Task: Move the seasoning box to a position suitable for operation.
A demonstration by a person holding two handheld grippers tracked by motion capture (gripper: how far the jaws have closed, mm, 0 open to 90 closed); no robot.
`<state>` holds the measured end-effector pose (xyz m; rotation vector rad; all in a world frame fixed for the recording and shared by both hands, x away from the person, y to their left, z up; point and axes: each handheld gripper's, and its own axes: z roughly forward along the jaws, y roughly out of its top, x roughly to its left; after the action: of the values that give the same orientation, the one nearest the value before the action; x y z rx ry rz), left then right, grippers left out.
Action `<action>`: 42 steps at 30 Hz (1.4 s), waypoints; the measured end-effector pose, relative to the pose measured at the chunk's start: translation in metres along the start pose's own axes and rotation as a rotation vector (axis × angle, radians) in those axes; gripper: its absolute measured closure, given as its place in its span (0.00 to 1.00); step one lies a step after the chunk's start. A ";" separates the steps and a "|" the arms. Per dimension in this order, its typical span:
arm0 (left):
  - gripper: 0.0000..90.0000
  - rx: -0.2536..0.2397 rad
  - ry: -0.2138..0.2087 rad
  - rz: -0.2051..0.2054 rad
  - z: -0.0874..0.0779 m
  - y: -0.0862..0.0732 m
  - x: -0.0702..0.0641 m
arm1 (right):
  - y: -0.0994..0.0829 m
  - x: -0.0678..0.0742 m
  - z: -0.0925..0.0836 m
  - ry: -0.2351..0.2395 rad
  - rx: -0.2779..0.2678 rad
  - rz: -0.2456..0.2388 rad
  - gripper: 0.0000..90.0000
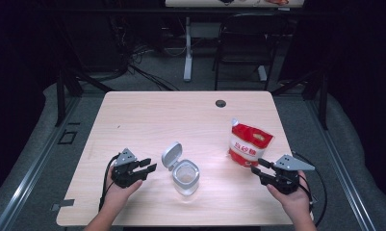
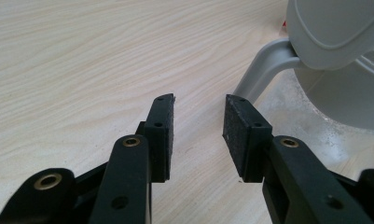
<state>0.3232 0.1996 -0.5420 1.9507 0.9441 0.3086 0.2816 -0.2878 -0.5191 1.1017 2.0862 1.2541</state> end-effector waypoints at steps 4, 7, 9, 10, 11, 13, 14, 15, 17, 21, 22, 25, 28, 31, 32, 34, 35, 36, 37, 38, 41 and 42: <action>0.71 0.005 -0.004 0.001 0.000 -0.001 0.004 | -0.004 -0.008 0.001 -0.011 0.014 0.013 0.63; 0.71 0.015 0.001 -0.003 0.000 -0.001 0.006 | -0.006 -0.014 0.001 -0.030 0.039 0.011 0.62; 0.70 0.002 0.005 -0.009 -0.001 -0.001 0.006 | -0.008 -0.018 -0.001 -0.041 0.040 0.019 0.62; 0.70 0.000 0.005 -0.012 -0.002 -0.001 0.006 | -0.010 -0.021 -0.003 -0.047 0.039 0.027 0.60; 0.70 -0.001 0.007 -0.009 -0.003 -0.001 0.005 | -0.010 -0.021 -0.003 -0.047 0.039 0.027 0.60; 0.70 -0.001 0.010 -0.006 -0.003 -0.001 0.004 | -0.013 -0.025 -0.006 -0.064 0.034 0.034 0.58; 0.70 -0.001 0.013 -0.004 -0.003 -0.001 0.004 | -0.014 -0.028 -0.008 -0.072 0.019 0.048 0.55; 0.70 0.002 0.016 -0.003 -0.003 -0.001 0.003 | -0.015 -0.030 -0.009 -0.078 0.004 0.055 0.53; 0.69 0.002 0.015 -0.009 -0.002 0.000 0.003 | -0.015 -0.034 -0.010 -0.088 -0.023 0.067 0.48; 0.69 0.011 0.016 -0.009 -0.001 -0.001 0.002 | -0.013 -0.036 -0.005 -0.101 -0.040 0.051 0.44; 0.69 0.010 0.014 -0.008 -0.001 -0.001 0.001 | -0.012 -0.037 -0.002 -0.098 -0.031 0.047 0.44; 0.69 0.008 0.019 -0.003 -0.001 -0.001 0.001 | -0.008 -0.037 -0.001 -0.093 -0.037 0.051 0.44; 0.69 0.011 0.016 -0.005 -0.002 -0.001 0.001 | 0.004 -0.040 0.002 -0.076 -0.073 0.068 0.44; 0.69 0.005 0.020 -0.008 -0.003 -0.002 0.001 | 0.010 -0.040 0.003 -0.070 -0.085 0.067 0.44; 0.69 0.004 0.022 -0.013 -0.003 -0.002 0.001 | 0.013 -0.041 0.004 -0.061 -0.092 0.066 0.44; 0.69 0.006 0.022 -0.010 -0.003 -0.002 0.001 | 0.018 -0.040 0.006 -0.060 -0.095 0.058 0.44; 0.69 0.007 0.021 -0.009 -0.003 -0.002 0.001 | 0.021 -0.040 0.007 -0.057 -0.093 0.057 0.45; 0.69 0.008 0.020 -0.011 -0.002 -0.002 0.001 | 0.023 -0.039 0.009 -0.054 -0.099 0.055 0.45; 0.69 0.008 0.019 -0.007 -0.002 -0.002 0.001 | 0.025 -0.039 0.010 -0.050 -0.100 0.055 0.48; 0.69 0.017 0.017 -0.004 -0.002 -0.002 0.001 | 0.028 -0.038 0.013 -0.033 -0.087 0.060 0.53; 0.69 0.020 0.019 0.000 -0.001 -0.002 0.000 | 0.032 -0.035 0.015 -0.027 -0.087 0.046 0.54; 0.69 0.020 0.019 -0.001 -0.001 -0.002 0.000 | 0.034 -0.034 0.016 -0.024 -0.088 0.036 0.54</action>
<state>0.3217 0.2006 -0.5435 1.9686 0.9637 0.3189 0.3257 -0.2988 -0.4970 1.1139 1.9817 1.3298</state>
